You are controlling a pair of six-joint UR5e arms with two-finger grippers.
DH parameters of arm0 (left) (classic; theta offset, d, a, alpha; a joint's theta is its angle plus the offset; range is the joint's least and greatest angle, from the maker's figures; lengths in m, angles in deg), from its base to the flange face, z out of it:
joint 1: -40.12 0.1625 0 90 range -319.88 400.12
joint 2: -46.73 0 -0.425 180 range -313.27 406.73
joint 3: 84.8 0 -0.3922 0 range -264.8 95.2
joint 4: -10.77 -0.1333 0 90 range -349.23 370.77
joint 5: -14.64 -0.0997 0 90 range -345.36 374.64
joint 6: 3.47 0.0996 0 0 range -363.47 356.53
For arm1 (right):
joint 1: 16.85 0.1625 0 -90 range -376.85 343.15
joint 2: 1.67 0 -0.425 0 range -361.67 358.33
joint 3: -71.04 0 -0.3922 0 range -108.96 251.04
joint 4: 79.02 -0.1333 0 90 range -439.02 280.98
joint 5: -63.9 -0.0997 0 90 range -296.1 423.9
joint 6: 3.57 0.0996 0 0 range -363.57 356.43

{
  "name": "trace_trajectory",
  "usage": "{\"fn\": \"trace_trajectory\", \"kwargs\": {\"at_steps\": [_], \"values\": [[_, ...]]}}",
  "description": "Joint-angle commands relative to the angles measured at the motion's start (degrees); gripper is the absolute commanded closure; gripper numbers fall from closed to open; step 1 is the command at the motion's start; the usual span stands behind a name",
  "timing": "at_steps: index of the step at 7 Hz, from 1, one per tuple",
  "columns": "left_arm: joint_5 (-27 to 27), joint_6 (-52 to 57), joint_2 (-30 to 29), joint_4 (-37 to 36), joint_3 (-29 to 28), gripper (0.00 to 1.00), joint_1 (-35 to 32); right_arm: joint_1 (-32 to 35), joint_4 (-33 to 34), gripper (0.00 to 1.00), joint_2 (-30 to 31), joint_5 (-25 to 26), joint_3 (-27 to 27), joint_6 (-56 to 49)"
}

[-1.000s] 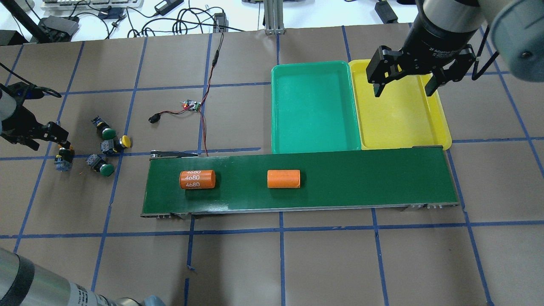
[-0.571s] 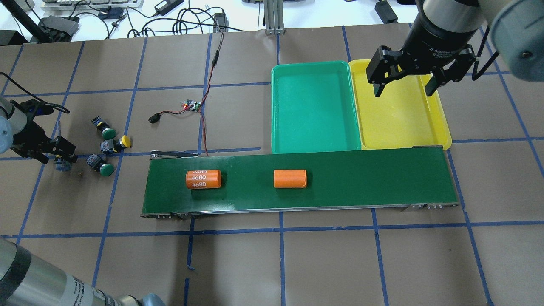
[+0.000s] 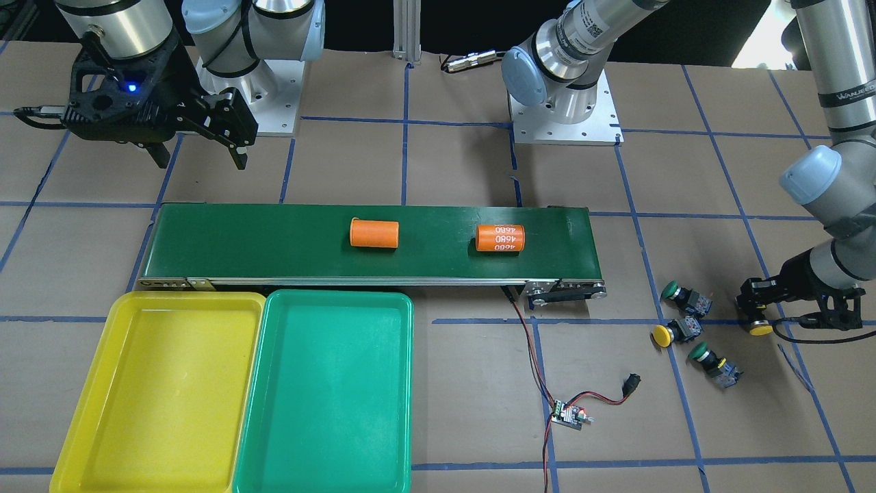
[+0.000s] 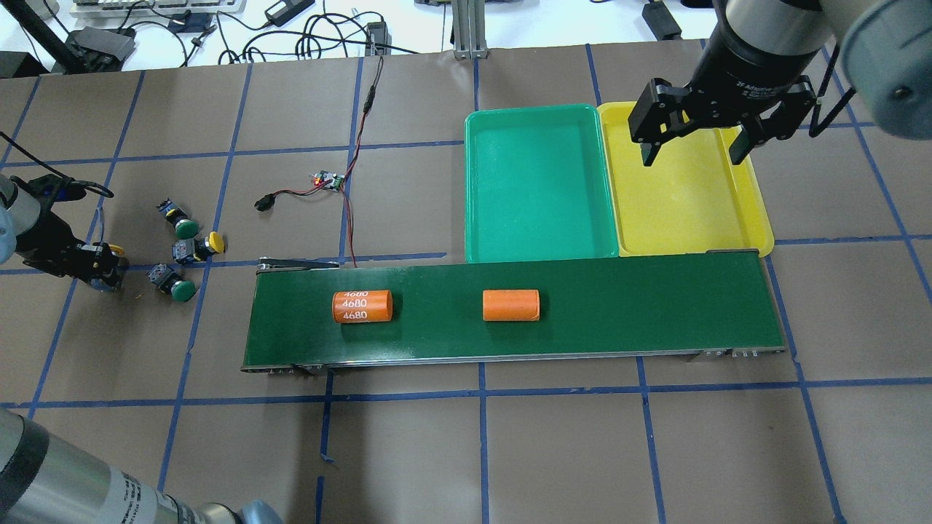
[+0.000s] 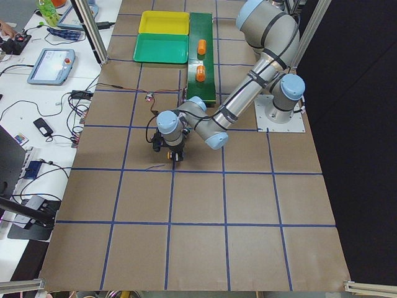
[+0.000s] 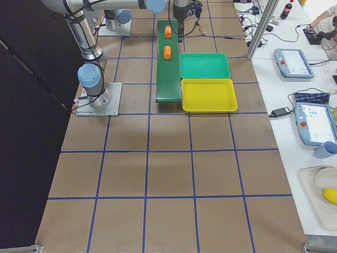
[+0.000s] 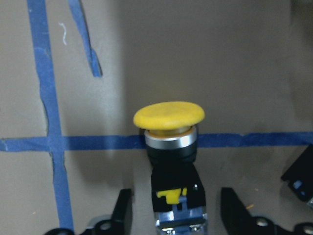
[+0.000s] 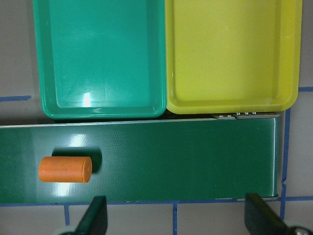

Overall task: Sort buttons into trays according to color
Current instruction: 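Grasp a yellow-capped push button with the left gripper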

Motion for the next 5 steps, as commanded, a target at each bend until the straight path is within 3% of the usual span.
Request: {"fn": "trace_trajectory", "kwargs": {"at_steps": [1, 2, 4, 5], "values": [[0.64, -0.3, 5.15, 2.12, -0.28, 1.0, -3.85, 0.0, 0.02, 0.0, 0.0, 0.04, 0.0, 0.0], [1.42, -2.3, 9.1, 5.97, -0.28, 1.0, -7.62, 0.0, -0.07, 0.0, 0.0, 0.04, 0.0, 0.0], [6.94, -15.62, 16.49, 14.58, 1.12, 1.0, -16.67, 0.0, -0.07, 0.0, 0.0, 0.12, 0.0, 0.0], [6.97, -23.34, 20.01, 16.36, 3.31, 1.0, -22.28, -0.09, -0.07, 0.0, 0.0, 0.12, 0.0, 0.0]]}}
